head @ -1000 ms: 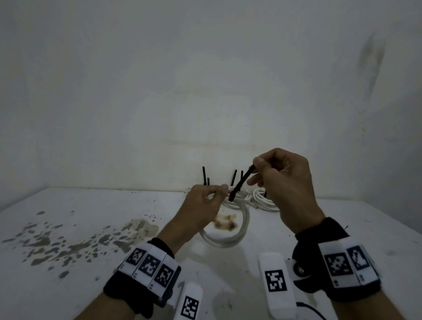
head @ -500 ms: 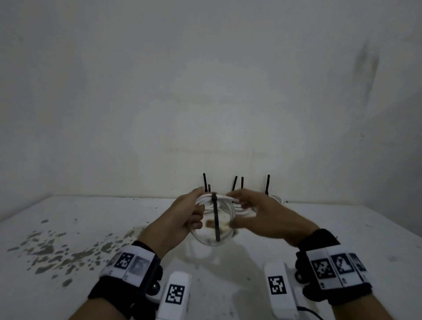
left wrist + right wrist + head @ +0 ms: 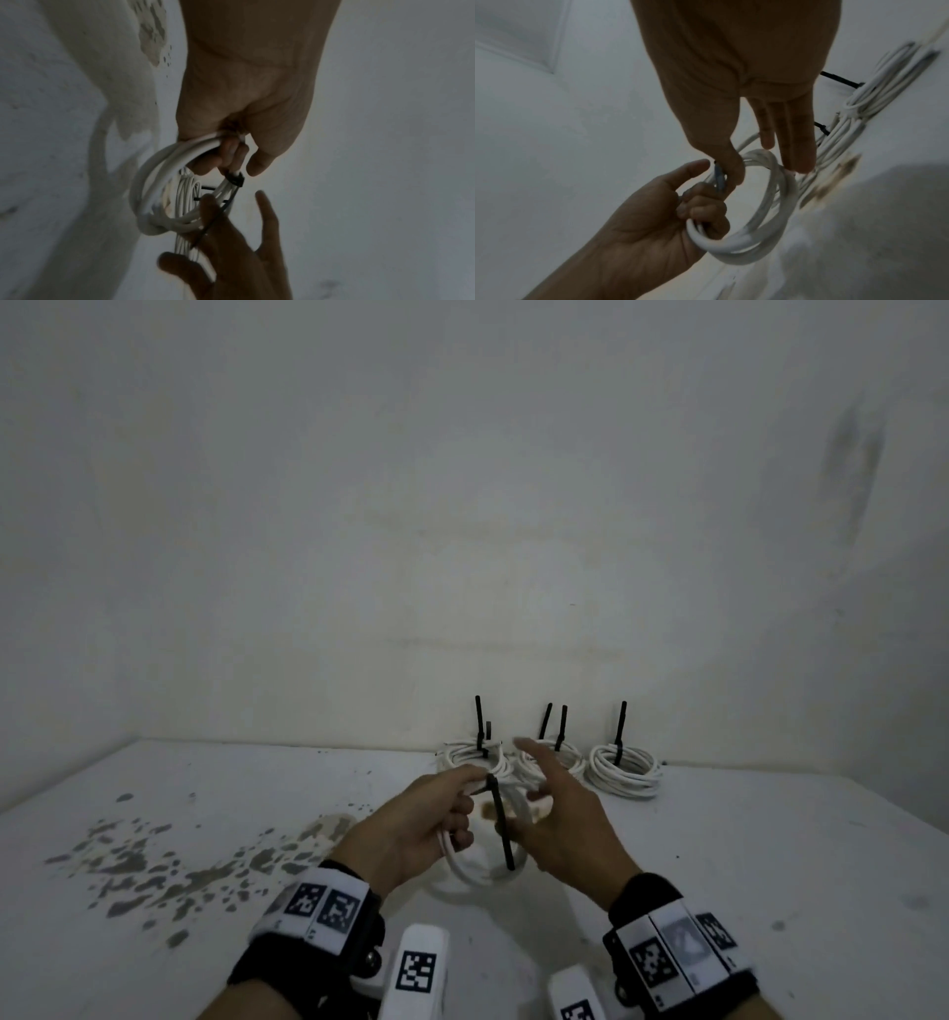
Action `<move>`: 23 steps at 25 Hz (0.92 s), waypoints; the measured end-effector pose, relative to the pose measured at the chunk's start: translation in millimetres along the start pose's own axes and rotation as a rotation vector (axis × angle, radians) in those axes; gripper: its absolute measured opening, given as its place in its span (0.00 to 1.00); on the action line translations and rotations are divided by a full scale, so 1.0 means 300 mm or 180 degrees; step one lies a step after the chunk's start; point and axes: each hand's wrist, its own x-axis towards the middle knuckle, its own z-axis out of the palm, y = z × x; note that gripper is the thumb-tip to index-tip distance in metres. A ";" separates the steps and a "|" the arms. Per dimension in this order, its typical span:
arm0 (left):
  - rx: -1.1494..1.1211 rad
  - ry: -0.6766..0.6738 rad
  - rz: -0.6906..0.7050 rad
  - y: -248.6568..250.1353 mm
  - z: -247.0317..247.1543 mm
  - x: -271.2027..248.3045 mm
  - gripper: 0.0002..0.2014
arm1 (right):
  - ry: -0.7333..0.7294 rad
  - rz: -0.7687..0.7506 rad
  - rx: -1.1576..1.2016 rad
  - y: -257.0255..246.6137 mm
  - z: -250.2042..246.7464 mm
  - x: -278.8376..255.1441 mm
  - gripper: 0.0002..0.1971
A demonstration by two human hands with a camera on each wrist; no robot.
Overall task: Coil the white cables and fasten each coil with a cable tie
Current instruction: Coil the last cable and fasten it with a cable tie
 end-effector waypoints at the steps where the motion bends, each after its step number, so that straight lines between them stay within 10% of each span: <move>1: 0.0082 0.0011 0.0013 -0.003 0.002 -0.003 0.08 | 0.0033 -0.0254 -0.0119 0.002 -0.002 0.011 0.29; 8: 0.0601 -0.0144 0.0372 0.003 0.037 -0.023 0.16 | 0.0537 -0.0799 -0.0161 -0.025 -0.020 0.028 0.10; 23: 0.0807 -0.0252 0.0237 -0.030 0.049 -0.020 0.13 | -0.0521 0.0825 0.1483 0.003 -0.085 -0.012 0.12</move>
